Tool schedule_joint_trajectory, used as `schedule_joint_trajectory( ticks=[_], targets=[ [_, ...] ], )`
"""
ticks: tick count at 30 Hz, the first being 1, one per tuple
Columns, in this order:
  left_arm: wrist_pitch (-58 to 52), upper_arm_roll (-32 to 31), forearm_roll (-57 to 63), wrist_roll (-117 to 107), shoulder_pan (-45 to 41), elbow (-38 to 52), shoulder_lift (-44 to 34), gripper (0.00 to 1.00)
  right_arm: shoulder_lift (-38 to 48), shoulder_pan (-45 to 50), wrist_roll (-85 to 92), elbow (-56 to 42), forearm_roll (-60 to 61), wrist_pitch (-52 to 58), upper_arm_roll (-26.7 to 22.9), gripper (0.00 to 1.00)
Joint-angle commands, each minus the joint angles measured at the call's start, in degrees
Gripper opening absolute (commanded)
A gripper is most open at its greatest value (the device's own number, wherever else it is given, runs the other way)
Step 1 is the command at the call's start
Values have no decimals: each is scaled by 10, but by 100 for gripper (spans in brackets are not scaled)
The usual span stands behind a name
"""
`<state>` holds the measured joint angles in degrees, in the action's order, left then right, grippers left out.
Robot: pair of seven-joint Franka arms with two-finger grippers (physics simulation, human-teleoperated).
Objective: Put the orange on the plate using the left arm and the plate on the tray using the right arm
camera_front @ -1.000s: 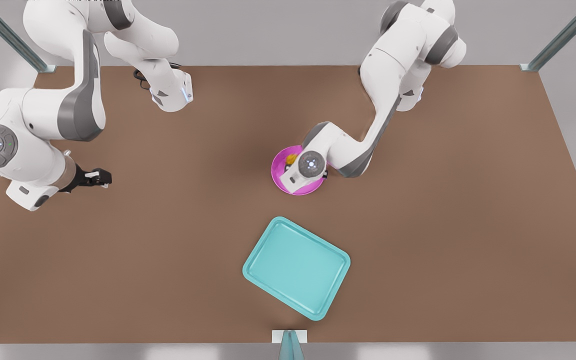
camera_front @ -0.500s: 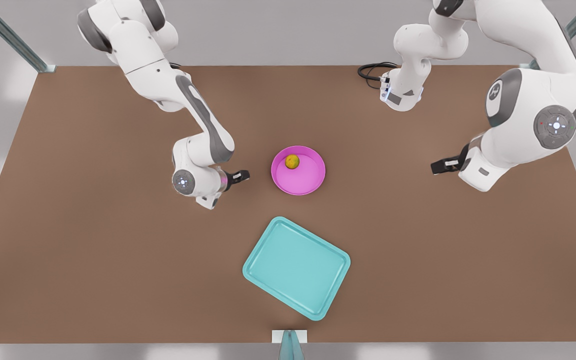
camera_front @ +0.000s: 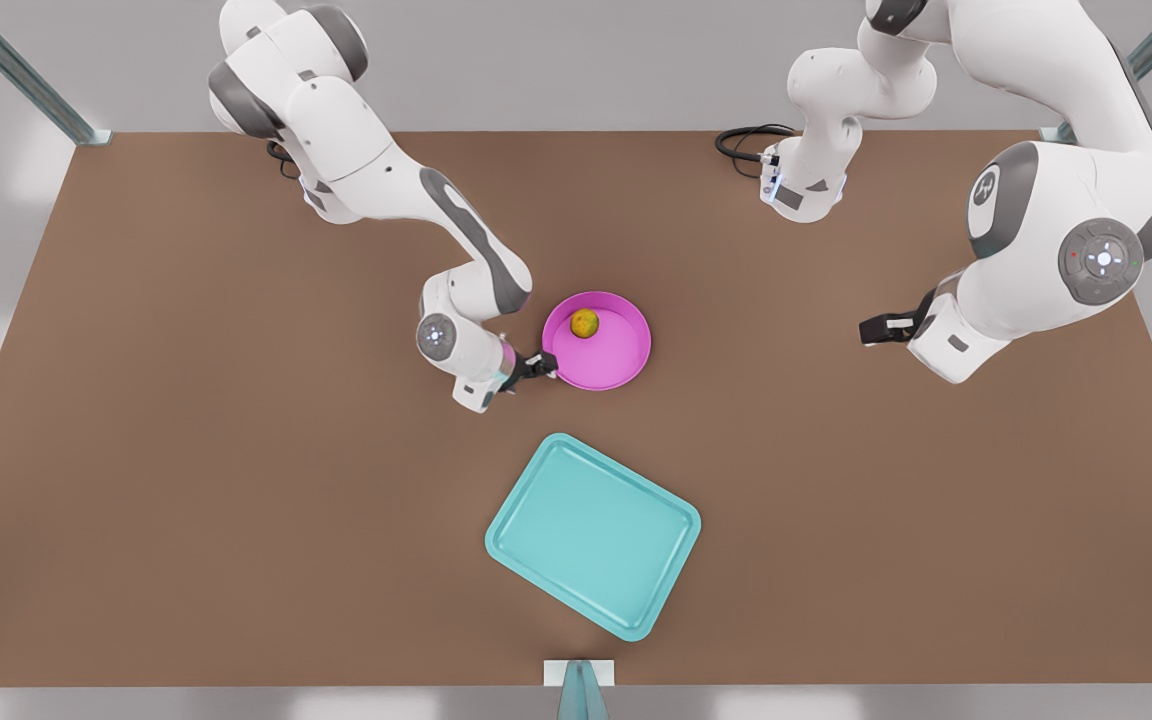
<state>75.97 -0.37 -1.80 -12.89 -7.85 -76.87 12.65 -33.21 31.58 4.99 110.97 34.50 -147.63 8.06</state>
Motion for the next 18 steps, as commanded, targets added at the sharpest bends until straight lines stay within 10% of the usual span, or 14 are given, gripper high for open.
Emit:
schedule_joint_trajectory(
  ticks=[1, 18],
  targets=[
    [-6, 0, 0, 33, -1, 1, -1, 100, 2, -1, 35, -1, 2, 5, 0, 100],
    [-6, -2, 0, 29, -1, 1, -1, 100, -12, 16, 64, -10, 2, 49, 26, 100]
  ],
)
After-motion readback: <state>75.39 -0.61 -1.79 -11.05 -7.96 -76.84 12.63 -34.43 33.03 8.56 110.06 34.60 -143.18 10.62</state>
